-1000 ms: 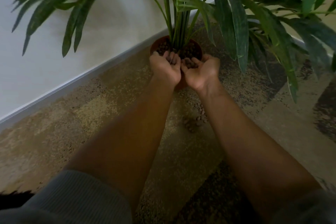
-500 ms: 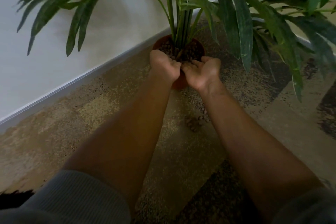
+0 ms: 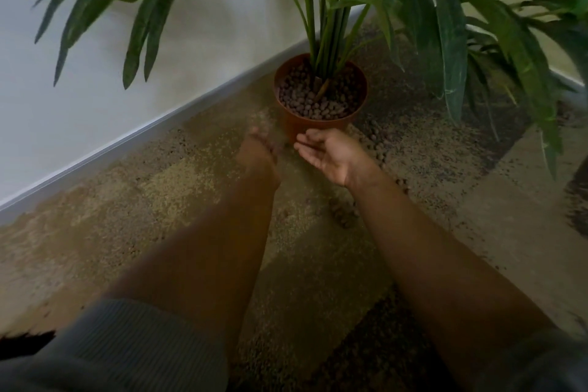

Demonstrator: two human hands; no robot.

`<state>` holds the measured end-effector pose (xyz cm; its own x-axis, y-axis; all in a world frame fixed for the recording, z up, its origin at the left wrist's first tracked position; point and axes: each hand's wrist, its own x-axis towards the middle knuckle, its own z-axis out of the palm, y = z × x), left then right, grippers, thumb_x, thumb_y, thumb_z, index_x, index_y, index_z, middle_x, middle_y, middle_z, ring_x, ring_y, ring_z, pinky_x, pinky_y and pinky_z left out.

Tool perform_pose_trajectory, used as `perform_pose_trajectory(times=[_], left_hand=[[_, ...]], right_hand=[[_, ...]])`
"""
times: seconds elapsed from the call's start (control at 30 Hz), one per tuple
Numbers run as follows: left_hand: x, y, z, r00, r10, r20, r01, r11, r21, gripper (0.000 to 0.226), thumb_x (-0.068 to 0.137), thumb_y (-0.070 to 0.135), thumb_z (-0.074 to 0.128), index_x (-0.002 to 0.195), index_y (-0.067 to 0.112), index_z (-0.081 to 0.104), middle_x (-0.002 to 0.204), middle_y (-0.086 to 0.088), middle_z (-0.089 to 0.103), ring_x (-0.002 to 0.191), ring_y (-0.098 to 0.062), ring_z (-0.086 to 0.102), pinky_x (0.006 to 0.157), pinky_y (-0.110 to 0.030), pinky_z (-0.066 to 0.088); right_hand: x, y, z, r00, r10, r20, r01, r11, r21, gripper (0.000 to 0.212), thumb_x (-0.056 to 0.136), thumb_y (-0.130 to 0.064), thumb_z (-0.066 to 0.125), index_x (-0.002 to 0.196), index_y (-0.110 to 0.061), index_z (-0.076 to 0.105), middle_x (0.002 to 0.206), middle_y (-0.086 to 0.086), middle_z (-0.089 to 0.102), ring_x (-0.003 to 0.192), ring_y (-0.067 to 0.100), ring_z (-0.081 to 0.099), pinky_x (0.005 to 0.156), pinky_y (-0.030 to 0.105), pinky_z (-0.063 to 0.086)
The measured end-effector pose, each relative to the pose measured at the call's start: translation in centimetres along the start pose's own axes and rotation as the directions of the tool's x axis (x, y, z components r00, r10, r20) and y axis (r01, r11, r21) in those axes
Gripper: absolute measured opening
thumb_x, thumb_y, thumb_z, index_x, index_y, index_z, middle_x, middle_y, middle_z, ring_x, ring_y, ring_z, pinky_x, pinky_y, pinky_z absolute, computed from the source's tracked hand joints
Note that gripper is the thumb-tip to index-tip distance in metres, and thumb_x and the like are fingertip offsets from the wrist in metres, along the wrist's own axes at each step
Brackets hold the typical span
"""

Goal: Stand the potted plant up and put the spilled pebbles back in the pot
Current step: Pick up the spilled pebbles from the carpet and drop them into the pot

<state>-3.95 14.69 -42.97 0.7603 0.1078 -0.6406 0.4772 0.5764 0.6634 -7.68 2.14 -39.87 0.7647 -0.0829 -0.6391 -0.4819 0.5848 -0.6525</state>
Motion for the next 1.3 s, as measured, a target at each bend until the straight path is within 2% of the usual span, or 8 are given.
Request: perform_pose_trajectory(times=[0.13, 0.27, 0.4, 0.57, 0.67, 0.77, 1.0, 1.3], left_hand=[[1.6, -2.8, -3.6, 0.995, -0.012, -0.095, 0.061, 0.841, 0.538, 0.021, 0.099, 0.027, 0.044, 0.103, 0.016, 0.062, 0.085, -0.003, 0.06, 0.073, -0.016, 0.057, 0.062, -0.028, 0.049], [2.9, -4.0, -4.4, 0.995, 0.077, 0.056, -0.091, 0.596, 0.798, 0.024, 0.095, 0.017, 0.049, 0.112, 0.011, 0.066, 0.105, -0.009, 0.068, 0.088, -0.021, 0.064, 0.07, -0.033, 0.055], [4.2, -3.6, -2.8, 0.977, 0.149, 0.155, -0.197, 0.333, 0.922, 0.026, 0.091, 0.021, 0.052, 0.114, 0.015, 0.063, 0.11, -0.004, 0.066, 0.095, -0.022, 0.064, 0.078, -0.037, 0.055], [6.4, -3.3, -1.4, 0.92, 0.162, 0.357, -0.365, 0.022, 0.931, 0.041, 0.088, 0.021, 0.047, 0.129, 0.016, 0.052, 0.124, -0.006, 0.056, 0.109, -0.025, 0.06, 0.071, -0.026, 0.05], [7.4, -3.2, -0.5, 0.889, 0.125, 0.441, -0.431, -0.099, 0.897, 0.044, 0.085, 0.023, 0.042, 0.127, 0.013, 0.051, 0.133, -0.012, 0.051, 0.119, -0.031, 0.055, 0.089, -0.031, 0.048], [8.1, -3.2, 0.1, 0.886, 0.136, 0.442, -0.429, -0.118, 0.896, 0.049, 0.089, 0.019, 0.051, 0.138, 0.019, 0.046, 0.143, -0.009, 0.045, 0.122, -0.03, 0.053, 0.092, -0.035, 0.05], [9.0, -4.0, -0.2, 0.885, 0.268, 0.38, -0.404, 0.039, 0.914, 0.025, 0.087, 0.003, 0.056, 0.096, 0.025, 0.065, 0.131, -0.002, 0.052, 0.113, -0.018, 0.058, 0.092, -0.024, 0.046], [9.2, -4.1, -0.3, 0.86, 0.321, 0.397, -0.452, 0.12, 0.884, 0.012, 0.09, 0.011, 0.06, 0.099, 0.015, 0.067, 0.128, -0.001, 0.042, 0.094, -0.013, 0.056, 0.084, -0.018, 0.039]], right_hand=[[1.1, 2.4, -1.3, 0.988, -0.018, -0.156, -0.04, 0.932, -0.361, 0.026, 0.096, -0.003, 0.05, 0.121, -0.004, 0.06, 0.119, 0.008, 0.063, 0.103, 0.018, 0.062, 0.087, 0.028, 0.056], [1.9, 4.5, -2.1, 0.975, -0.131, -0.18, -0.041, 0.69, -0.723, 0.03, 0.094, -0.004, 0.047, 0.12, -0.005, 0.062, 0.117, 0.008, 0.062, 0.104, 0.023, 0.06, 0.098, 0.038, 0.052], [2.7, 5.2, -2.8, 0.961, -0.24, -0.14, 0.001, 0.506, -0.862, 0.027, 0.088, -0.007, 0.054, 0.113, -0.013, 0.063, 0.113, 0.006, 0.064, 0.096, 0.021, 0.06, 0.085, 0.033, 0.054], [4.6, 4.8, -4.3, 0.911, -0.408, -0.066, -0.011, 0.137, -0.991, 0.036, 0.089, -0.016, 0.06, 0.124, -0.012, 0.059, 0.136, 0.008, 0.051, 0.121, 0.021, 0.051, 0.102, 0.033, 0.046], [5.7, 4.2, -5.6, 0.87, -0.493, -0.009, -0.05, -0.069, -0.996, 0.039, 0.088, -0.025, 0.06, 0.125, -0.012, 0.06, 0.138, 0.009, 0.047, 0.128, 0.026, 0.039, 0.105, 0.034, 0.037], [6.2, 4.2, -6.4, 0.896, -0.444, 0.003, -0.099, -0.205, -0.974, 0.037, 0.088, -0.032, 0.056, 0.119, -0.012, 0.063, 0.133, 0.012, 0.049, 0.126, 0.031, 0.037, 0.105, 0.039, 0.036], [6.6, 5.1, -7.5, 0.929, -0.368, 0.032, 0.016, -0.047, -0.999, 0.017, 0.088, -0.038, 0.058, 0.09, -0.021, 0.061, 0.119, 0.007, 0.059, 0.121, 0.026, 0.045, 0.104, 0.031, 0.036], [5.0, 6.4, -6.5, 0.933, -0.151, 0.326, 0.312, -0.109, -0.944, 0.032, 0.074, -0.045, 0.079, 0.093, -0.022, 0.068, 0.104, 0.001, 0.054, 0.106, 0.018, 0.05, 0.092, 0.029, 0.04]])
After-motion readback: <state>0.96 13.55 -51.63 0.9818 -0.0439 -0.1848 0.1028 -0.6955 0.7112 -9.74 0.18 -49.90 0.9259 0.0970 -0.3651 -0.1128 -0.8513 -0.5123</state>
